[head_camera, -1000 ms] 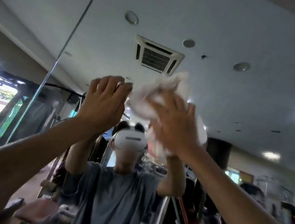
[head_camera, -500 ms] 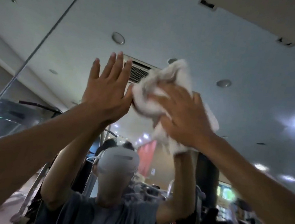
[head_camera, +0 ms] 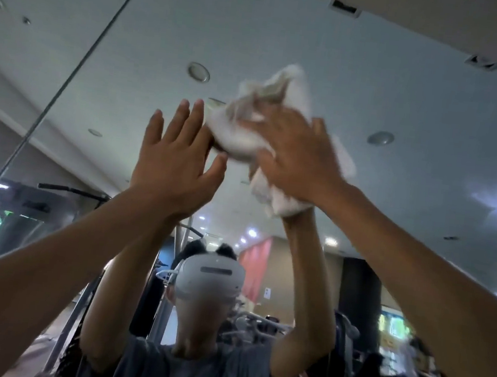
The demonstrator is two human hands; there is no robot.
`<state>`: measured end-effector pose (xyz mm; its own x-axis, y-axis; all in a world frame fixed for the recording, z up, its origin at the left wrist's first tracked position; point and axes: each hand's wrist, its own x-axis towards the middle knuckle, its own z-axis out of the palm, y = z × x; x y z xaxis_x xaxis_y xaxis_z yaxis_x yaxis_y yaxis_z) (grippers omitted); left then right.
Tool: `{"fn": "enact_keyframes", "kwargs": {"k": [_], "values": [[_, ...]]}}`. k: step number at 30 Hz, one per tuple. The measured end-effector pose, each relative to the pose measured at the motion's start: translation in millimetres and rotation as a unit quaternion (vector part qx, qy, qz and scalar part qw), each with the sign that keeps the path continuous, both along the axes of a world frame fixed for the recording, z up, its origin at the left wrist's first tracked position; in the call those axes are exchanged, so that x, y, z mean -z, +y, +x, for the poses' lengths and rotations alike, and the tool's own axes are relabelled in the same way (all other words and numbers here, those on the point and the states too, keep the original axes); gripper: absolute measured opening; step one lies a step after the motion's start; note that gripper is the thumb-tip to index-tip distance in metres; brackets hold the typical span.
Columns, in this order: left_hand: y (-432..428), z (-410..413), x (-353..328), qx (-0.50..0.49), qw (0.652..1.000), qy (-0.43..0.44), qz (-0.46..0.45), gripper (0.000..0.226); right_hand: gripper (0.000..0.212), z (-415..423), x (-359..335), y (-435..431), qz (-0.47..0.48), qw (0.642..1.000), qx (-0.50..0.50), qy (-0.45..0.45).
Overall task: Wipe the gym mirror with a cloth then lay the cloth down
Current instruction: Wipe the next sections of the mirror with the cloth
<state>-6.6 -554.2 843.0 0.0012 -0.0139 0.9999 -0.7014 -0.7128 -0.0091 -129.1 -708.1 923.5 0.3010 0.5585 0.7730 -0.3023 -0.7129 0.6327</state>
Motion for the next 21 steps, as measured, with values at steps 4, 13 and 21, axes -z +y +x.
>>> {"fn": "enact_keyframes", "kwargs": {"k": [4, 13, 21], "values": [[-0.9, 2.8, 4.6, -0.011, 1.0, 0.004, 0.007, 0.082, 0.067, -42.0, -27.4, -47.7, -0.124, 0.983, 0.036, 0.127], [-4.0, 6.5, 5.6, -0.003, 1.0, -0.01, -0.01, 0.079, 0.046, 26.2, -68.2, 40.0, 0.196, 0.959, -0.04, -0.2], [49.7, 25.3, 21.7, -0.042, 0.993, -0.076, 0.075, 0.072, 0.066, -17.3, -60.5, -7.7, -0.032, 0.995, -0.056, 0.072]]}}
